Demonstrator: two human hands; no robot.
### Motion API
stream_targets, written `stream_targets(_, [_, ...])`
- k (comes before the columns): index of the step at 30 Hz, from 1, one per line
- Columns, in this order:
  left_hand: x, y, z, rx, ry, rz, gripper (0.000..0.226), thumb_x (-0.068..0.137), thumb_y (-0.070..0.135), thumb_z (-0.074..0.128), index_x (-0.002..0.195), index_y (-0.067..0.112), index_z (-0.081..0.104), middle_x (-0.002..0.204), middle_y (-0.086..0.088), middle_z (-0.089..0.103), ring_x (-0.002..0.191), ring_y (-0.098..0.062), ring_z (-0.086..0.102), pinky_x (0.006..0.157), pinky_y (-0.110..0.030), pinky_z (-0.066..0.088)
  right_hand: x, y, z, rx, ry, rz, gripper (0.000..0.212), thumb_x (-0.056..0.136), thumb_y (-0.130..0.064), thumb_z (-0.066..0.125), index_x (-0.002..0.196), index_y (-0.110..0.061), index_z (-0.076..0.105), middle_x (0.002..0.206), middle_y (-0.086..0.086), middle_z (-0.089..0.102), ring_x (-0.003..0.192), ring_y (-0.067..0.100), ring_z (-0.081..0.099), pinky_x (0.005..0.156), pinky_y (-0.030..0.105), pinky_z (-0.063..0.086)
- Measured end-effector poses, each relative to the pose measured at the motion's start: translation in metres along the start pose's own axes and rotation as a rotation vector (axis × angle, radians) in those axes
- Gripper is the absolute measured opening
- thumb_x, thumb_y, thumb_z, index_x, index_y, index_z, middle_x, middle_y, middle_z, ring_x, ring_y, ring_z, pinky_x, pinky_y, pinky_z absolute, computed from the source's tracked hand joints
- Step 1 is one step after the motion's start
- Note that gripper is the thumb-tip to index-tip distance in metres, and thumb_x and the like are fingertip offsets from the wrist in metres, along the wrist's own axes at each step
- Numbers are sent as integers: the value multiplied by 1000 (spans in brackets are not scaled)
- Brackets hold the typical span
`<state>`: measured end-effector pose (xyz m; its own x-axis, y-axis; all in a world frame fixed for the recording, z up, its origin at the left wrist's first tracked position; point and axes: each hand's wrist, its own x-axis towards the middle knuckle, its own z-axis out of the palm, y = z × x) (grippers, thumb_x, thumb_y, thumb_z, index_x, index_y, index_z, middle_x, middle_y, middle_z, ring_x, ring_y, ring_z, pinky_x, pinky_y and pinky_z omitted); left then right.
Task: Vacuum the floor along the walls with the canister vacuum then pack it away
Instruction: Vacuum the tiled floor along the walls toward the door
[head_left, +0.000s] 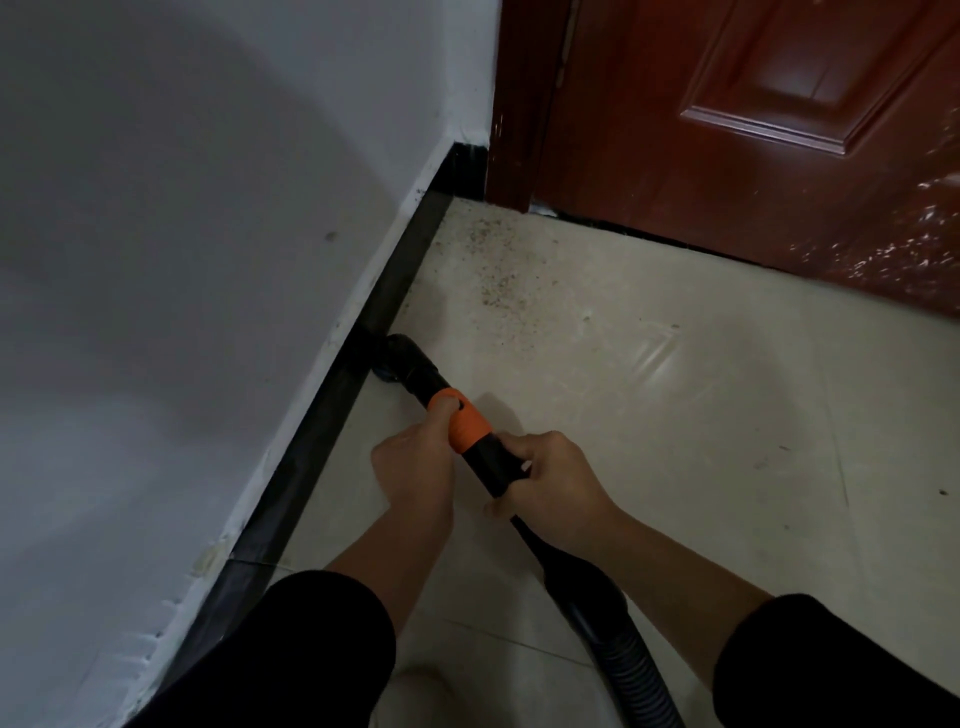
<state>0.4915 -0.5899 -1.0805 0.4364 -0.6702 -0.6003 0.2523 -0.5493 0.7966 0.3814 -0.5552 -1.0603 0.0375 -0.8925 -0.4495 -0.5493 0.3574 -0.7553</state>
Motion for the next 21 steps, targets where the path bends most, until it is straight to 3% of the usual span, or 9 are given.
stream_targets(4, [4,4,2,-1,-9,-10,34,77,30,78,63,8,57,65,-6,55,62,-18,50,57,-32,40,6,-1,4,-25,27,-9,43,64,2,74,105,-11,71,91,18,69,79,31,67,68,38,55])
stream_targets(10, [17,11,10,20,-35,-23,30,78,29,78,63,13,57,68,-3,58,63,-15,54,63,-32,47,17,-1,7,-92,78,-33,33,71,2,68,102,-11,69,81,10,65,74,26,65,55,24,45])
stream_targets(17, [29,16,20,37,-51,-1,30,79,27,77,63,11,57,63,-3,53,57,-12,48,55,-26,42,32,-1,9,-145,144,-51,25,74,-4,67,98,-13,66,83,6,63,74,21,62,64,31,52])
stream_targets(21, [33,19,25,32,-59,24,28,82,25,75,65,11,57,65,-2,53,59,-12,49,54,-25,41,40,-1,11,-155,167,-45,20,74,-5,66,92,-13,62,78,2,57,71,21,60,59,28,47])
